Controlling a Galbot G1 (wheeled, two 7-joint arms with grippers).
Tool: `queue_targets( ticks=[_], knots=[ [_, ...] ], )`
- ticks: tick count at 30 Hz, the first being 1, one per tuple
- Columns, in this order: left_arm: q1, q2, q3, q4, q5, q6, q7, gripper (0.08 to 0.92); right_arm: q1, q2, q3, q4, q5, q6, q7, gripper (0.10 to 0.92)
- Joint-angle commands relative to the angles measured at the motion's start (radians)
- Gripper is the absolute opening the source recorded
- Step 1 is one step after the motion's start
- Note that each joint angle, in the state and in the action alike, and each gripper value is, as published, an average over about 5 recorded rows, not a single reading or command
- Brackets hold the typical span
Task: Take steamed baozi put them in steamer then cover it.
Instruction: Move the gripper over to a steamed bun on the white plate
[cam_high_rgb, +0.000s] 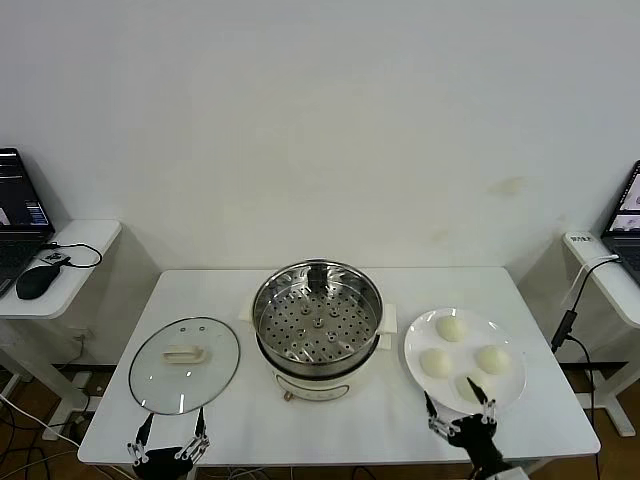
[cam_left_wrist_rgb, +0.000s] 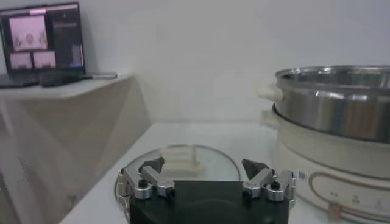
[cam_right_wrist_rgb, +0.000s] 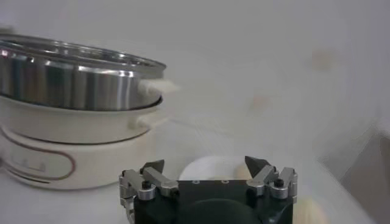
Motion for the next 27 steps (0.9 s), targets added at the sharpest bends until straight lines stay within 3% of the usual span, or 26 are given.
queue_targets(
  ticks=[1,7,14,21,27],
  knots=[
    [-0.012,0.008,-0.007,-0.017,0.043,0.029,0.015,0.823,0.069,-0.073,0.049,0.013,-0.142,-0.032,-0.017,0.823],
    [-0.021,0.015,-0.006,-0.038,0.069,0.093,0.012,0.823,0.196,-0.282,0.094,-0.074,-0.299,-0.082,-0.173,0.823],
    [-0.049,0.010,-0.006,-0.045,0.078,0.143,0.006,0.823,0.378,-0.532,0.025,-0.243,-0.378,-0.089,-0.444,0.823],
    [-0.057,-0.008,-0.003,-0.040,0.087,0.153,0.005,0.823,0.680,-0.716,-0.269,-0.447,-0.335,-0.046,-0.643,0.823],
    [-0.070,-0.016,-0.004,-0.032,0.097,0.155,0.006,0.823,1.053,-0.743,-0.656,-0.610,-0.234,-0.017,-0.737,0.822]
  ],
)
